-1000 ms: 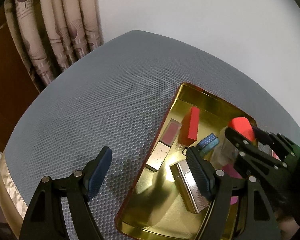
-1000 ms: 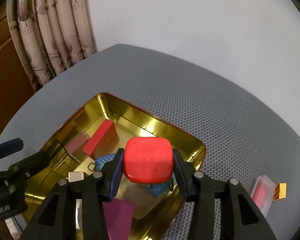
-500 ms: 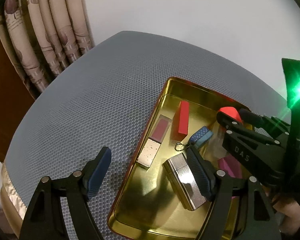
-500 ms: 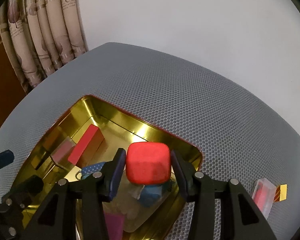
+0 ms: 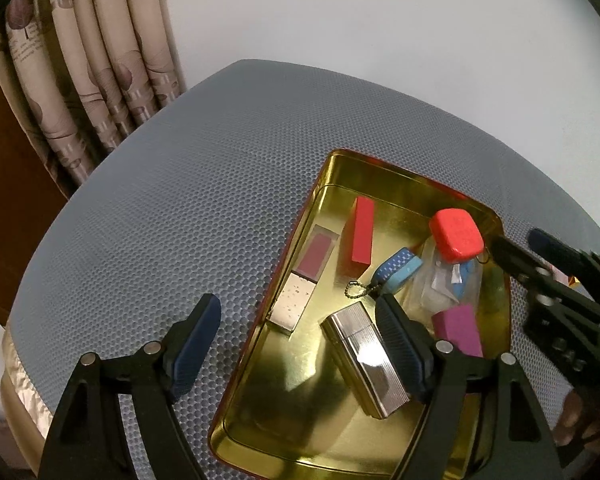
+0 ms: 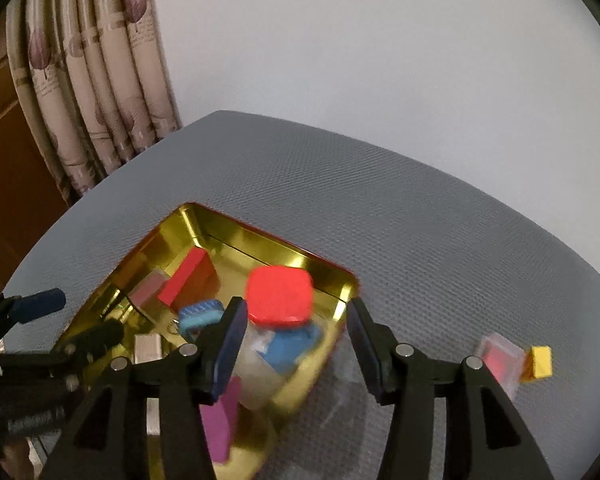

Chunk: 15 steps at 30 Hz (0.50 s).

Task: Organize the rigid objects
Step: 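Lower the red case into the tin and open the right gripper, then grasp the yellow cube with the right gripper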

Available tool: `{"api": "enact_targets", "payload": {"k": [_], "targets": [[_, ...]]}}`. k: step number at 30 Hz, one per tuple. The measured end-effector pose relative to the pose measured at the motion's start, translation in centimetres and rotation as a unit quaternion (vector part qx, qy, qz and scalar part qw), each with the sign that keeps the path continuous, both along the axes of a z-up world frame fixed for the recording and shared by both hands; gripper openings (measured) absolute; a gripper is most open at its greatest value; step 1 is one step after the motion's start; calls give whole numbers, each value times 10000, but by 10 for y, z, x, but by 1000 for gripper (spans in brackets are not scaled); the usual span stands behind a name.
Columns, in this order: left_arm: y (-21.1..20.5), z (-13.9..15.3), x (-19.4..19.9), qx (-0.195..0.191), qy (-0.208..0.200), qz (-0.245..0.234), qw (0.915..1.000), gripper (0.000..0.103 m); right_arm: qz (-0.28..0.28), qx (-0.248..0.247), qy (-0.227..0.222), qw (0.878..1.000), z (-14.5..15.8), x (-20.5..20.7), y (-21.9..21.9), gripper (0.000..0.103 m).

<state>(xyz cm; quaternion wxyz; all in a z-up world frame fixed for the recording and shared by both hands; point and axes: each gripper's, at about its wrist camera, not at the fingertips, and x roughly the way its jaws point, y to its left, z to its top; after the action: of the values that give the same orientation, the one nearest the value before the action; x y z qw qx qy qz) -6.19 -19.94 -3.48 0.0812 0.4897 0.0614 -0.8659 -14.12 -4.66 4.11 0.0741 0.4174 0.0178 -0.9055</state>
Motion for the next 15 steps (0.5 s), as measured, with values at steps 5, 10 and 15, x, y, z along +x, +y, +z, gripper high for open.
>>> {"api": "enact_targets", "payload": {"k": [5, 10, 15], "targets": [[3, -1, 2, -70, 11, -26, 10000, 76, -287, 92, 106, 9995, 4, 17, 32, 53], [4, -3, 4, -114, 12, -57, 9999, 77, -678, 198, 131, 9974, 1, 31, 76, 53], [5, -4, 7, -140, 30, -103, 9998, 77, -1120, 242, 111, 9933, -9, 42, 124, 53]]}}
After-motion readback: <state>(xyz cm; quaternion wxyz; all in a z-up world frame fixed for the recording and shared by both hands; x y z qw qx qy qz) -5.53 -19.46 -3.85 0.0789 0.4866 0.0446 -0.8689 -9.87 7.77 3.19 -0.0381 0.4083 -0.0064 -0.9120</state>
